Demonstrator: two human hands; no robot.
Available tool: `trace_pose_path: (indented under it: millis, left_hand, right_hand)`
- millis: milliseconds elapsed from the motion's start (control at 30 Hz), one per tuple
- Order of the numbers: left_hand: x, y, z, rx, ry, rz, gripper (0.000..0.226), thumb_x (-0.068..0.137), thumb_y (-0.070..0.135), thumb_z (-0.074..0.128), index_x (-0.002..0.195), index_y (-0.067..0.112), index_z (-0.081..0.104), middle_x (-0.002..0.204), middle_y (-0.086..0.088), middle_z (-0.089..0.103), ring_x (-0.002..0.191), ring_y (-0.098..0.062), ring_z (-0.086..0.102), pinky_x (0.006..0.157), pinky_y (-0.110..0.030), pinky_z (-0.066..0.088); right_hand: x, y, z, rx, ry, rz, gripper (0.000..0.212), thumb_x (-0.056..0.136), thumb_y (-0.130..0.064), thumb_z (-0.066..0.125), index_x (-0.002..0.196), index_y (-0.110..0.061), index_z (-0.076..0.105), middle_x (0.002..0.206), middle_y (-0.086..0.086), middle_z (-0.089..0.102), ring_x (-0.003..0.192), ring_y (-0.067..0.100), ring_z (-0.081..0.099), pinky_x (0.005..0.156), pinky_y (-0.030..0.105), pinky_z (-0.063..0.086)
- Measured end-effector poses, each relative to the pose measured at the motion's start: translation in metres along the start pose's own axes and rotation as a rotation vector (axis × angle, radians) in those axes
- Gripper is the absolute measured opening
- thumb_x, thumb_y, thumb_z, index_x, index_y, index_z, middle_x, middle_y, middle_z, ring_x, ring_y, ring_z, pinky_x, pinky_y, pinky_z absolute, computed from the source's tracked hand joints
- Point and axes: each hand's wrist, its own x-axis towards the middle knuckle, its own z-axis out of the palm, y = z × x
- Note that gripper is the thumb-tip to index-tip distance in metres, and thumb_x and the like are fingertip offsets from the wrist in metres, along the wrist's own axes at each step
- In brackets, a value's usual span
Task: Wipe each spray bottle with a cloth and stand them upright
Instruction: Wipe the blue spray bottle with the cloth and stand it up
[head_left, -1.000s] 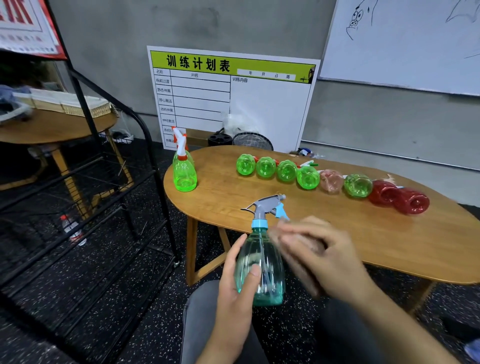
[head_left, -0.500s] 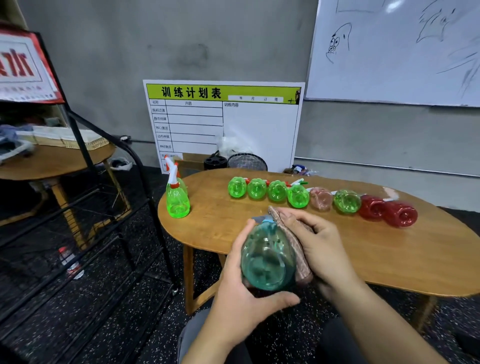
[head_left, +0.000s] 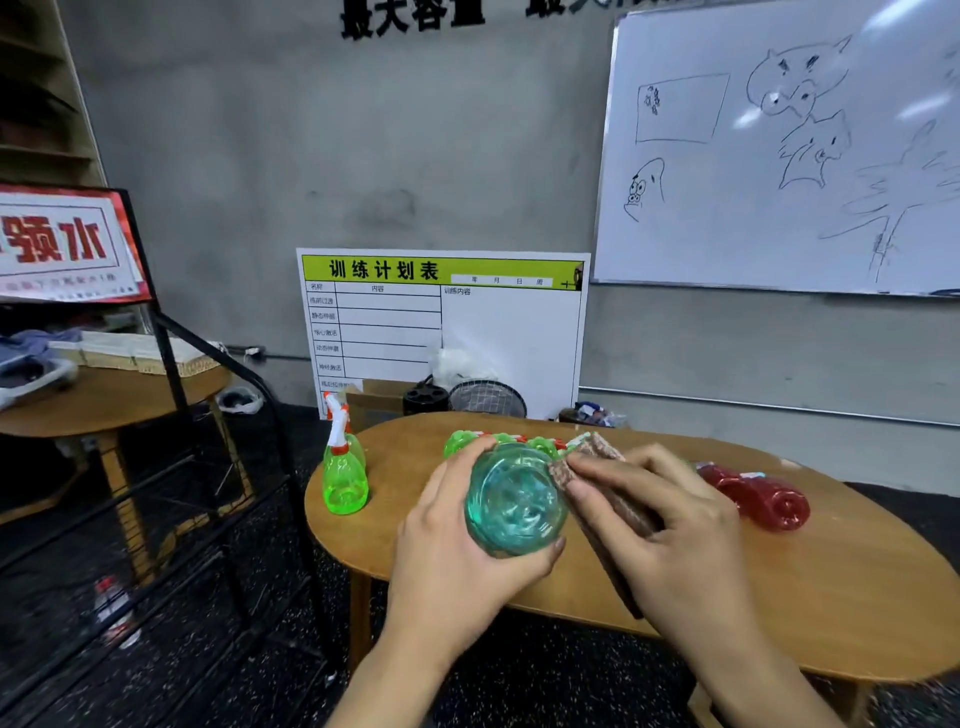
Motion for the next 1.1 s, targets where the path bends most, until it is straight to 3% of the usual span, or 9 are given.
trace_pose_path:
  millis: [167,400,567,700,900,1100]
  left_hand:
    - [0.002,0.015,0.001,0.078,0.038,0.042,0.090,0.061,0.063,0.084,0.142,0.037,0.055,0.137,0.024,0.060,0.122,0.002,0.061,0.099,-0.030,0.056]
    - [0.012,0.022,-0.009,0.071,0.062,0.054,0.070,0.073,0.048,0.062,0.142,0.039,0.055,0.138,0.020,0.062,0.115,-0.007,0.067,0.091,-0.038,0.059]
    - [0.017,0.015,-0.023,0.103,0.090,0.075,0.081,0.067,0.056,0.077,0.142,0.038,0.055,0.138,0.021,0.061,0.119,0.000,0.062,0.098,-0.028,0.055]
    - [0.018,0.017,-0.024,0.125,0.095,0.086,0.089,0.064,0.062,0.086,0.143,0.037,0.053,0.138,0.022,0.059,0.124,0.004,0.058,0.100,-0.026,0.054]
    - [0.014,0.026,-0.012,0.100,0.099,0.081,0.089,0.063,0.062,0.078,0.144,0.036,0.054,0.139,0.020,0.061,0.122,-0.001,0.061,0.095,-0.034,0.059]
    - [0.017,0.023,-0.017,0.062,0.108,0.073,0.074,0.069,0.049,0.065,0.142,0.037,0.056,0.136,0.019,0.063,0.112,-0.007,0.067,0.090,-0.035,0.058]
  right_hand:
    - [0.015,-0.013,0.011,-0.049,0.074,-0.063,0.022,0.092,-0.039,0.075,0.112,-0.030,0.081,0.094,-0.013,0.064,0.081,0.007,0.068,0.069,0.032,0.057]
    - [0.009,-0.032,0.020,-0.107,-0.077,-0.282,0.019,0.097,-0.043,0.071,0.113,-0.036,0.079,0.096,-0.011,0.063,0.076,0.008,0.062,0.062,0.032,0.054]
    - [-0.002,-0.021,0.006,-0.107,-0.133,-0.271,0.020,0.096,-0.045,0.073,0.113,-0.036,0.079,0.096,-0.016,0.062,0.075,0.003,0.061,0.058,0.030,0.054]
    - [0.008,-0.018,-0.004,-0.151,-0.028,-0.174,0.023,0.095,-0.046,0.071,0.111,-0.033,0.081,0.094,-0.018,0.062,0.076,0.005,0.064,0.061,0.031,0.056]
    - [0.027,-0.037,0.011,-0.111,0.045,-0.152,0.020,0.095,-0.043,0.073,0.111,-0.034,0.080,0.095,-0.013,0.064,0.077,0.011,0.067,0.063,0.037,0.056]
    - [0.011,-0.037,0.011,-0.127,-0.143,-0.284,0.020,0.097,-0.045,0.070,0.114,-0.037,0.078,0.095,-0.012,0.062,0.075,0.006,0.061,0.062,0.030,0.055]
